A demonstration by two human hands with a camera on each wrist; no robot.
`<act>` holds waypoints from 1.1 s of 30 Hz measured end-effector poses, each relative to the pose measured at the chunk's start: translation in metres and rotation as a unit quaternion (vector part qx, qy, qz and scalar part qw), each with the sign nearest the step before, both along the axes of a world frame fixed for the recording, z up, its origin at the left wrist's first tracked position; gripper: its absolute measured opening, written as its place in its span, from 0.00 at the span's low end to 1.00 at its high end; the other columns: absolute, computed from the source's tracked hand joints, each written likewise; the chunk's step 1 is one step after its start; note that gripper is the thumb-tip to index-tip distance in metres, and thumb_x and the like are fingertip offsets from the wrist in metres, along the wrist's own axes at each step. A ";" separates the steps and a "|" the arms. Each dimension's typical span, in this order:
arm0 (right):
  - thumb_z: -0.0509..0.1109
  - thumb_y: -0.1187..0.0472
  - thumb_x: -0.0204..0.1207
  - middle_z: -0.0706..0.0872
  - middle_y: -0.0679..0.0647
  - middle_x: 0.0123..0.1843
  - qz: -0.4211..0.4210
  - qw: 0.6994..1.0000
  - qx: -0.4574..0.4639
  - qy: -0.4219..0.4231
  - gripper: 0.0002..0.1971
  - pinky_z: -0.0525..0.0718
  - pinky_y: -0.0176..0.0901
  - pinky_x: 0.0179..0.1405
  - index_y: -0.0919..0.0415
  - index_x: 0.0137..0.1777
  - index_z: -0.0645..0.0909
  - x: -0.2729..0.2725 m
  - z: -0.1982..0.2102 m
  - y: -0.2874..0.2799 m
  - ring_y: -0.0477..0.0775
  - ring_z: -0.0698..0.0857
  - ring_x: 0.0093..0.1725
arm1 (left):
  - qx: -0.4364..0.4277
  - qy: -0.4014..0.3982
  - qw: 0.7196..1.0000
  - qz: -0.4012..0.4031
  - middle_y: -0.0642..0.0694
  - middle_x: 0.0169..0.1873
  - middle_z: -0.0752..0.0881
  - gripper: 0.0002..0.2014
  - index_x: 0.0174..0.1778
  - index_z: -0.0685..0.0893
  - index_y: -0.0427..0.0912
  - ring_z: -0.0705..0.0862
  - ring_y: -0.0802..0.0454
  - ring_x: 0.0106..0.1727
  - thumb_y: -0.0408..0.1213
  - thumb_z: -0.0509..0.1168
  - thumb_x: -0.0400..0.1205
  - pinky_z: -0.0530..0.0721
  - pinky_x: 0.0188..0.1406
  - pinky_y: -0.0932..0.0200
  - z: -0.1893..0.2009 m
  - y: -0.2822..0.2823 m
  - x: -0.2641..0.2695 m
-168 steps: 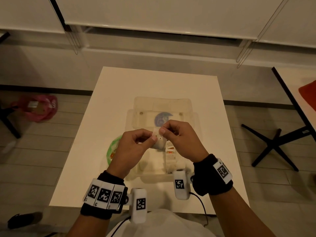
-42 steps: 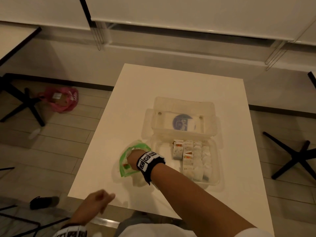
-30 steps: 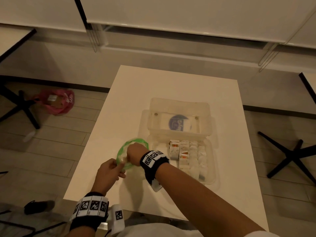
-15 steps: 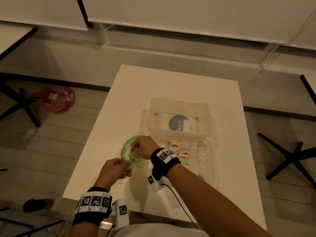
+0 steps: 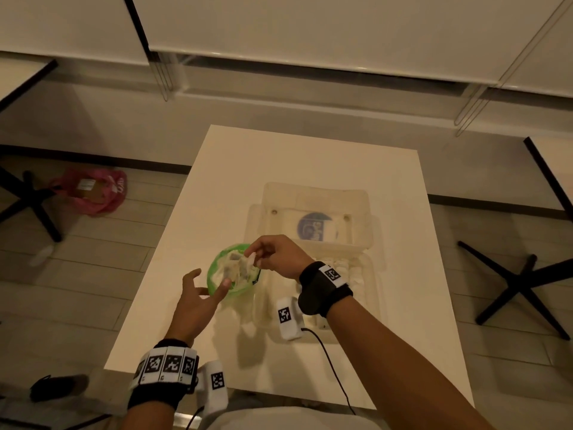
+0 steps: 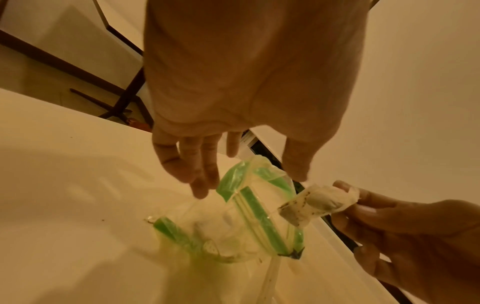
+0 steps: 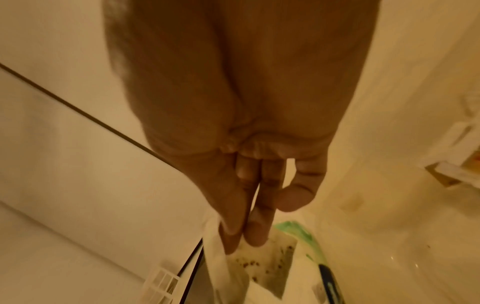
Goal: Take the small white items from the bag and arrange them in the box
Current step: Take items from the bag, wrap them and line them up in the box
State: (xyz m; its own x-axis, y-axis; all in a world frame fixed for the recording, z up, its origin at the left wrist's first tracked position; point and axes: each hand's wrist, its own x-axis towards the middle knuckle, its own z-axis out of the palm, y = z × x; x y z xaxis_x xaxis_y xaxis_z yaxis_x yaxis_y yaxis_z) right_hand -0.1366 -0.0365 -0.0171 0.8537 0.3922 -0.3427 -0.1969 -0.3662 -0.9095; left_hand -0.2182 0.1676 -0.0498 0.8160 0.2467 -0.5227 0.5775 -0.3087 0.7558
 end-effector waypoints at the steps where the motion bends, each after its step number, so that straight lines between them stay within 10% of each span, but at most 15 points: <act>1: 0.68 0.80 0.75 0.82 0.52 0.36 -0.010 1.000 -0.004 -0.015 0.14 0.81 0.34 0.44 0.68 0.56 0.87 0.000 0.001 -0.001 0.48 0.81 0.38 | 0.004 -0.013 1.000 0.009 0.44 0.54 0.83 0.32 0.76 0.68 0.50 0.83 0.44 0.58 0.53 0.73 0.80 0.77 0.55 0.50 0.001 -0.001 0.001; 5: 0.75 0.70 0.75 0.87 0.52 0.37 -0.035 0.997 -0.035 -0.055 0.04 0.83 0.45 0.48 0.66 0.49 0.88 0.001 0.004 -0.005 0.48 0.84 0.39 | 0.015 -0.008 1.000 -0.026 0.41 0.44 0.89 0.16 0.59 0.80 0.44 0.89 0.41 0.50 0.44 0.74 0.80 0.82 0.48 0.50 -0.001 0.002 0.006; 11: 0.77 0.59 0.76 0.86 0.58 0.51 -0.029 0.990 -0.100 -0.095 0.07 0.80 0.48 0.52 0.62 0.47 0.85 -0.007 0.029 -0.025 0.54 0.84 0.48 | 0.077 -0.021 0.996 -0.049 0.40 0.64 0.80 0.40 0.78 0.68 0.50 0.80 0.42 0.63 0.57 0.77 0.74 0.80 0.59 0.46 0.002 0.006 0.015; 14: 0.76 0.61 0.77 0.88 0.67 0.49 -0.039 0.995 -0.057 -0.078 0.05 0.81 0.49 0.49 0.60 0.44 0.84 -0.011 0.040 -0.038 0.56 0.84 0.44 | 0.124 -0.116 0.985 -0.036 0.42 0.65 0.79 0.34 0.75 0.73 0.51 0.77 0.42 0.68 0.55 0.76 0.75 0.78 0.67 0.39 0.017 0.000 0.021; 19: 0.76 0.61 0.78 0.86 0.72 0.47 -0.053 0.993 -0.034 -0.098 0.05 0.81 0.48 0.45 0.61 0.44 0.84 -0.017 0.053 -0.053 0.53 0.82 0.40 | -0.011 -0.245 0.964 -0.100 0.50 0.52 0.89 0.10 0.59 0.86 0.48 0.87 0.53 0.55 0.42 0.72 0.82 0.86 0.55 0.55 0.071 -0.032 0.032; 26: 0.76 0.60 0.77 0.87 0.65 0.42 -0.035 0.989 -0.068 -0.127 0.06 0.83 0.57 0.43 0.63 0.46 0.84 -0.020 0.058 -0.053 0.54 0.82 0.39 | -0.033 -0.255 0.931 -0.257 0.53 0.40 0.91 0.07 0.47 0.88 0.48 0.89 0.55 0.41 0.48 0.72 0.81 0.86 0.39 0.59 0.091 -0.070 0.038; 33: 0.74 0.68 0.78 0.86 0.52 0.39 -0.076 0.989 0.008 -0.125 0.02 0.83 0.34 0.41 0.64 0.49 0.85 -0.028 0.063 -0.049 0.42 0.83 0.37 | -0.033 -0.255 0.934 -0.248 0.47 0.36 0.91 0.06 0.39 0.89 0.45 0.88 0.46 0.42 0.40 0.74 0.81 0.85 0.42 0.50 0.082 -0.065 0.036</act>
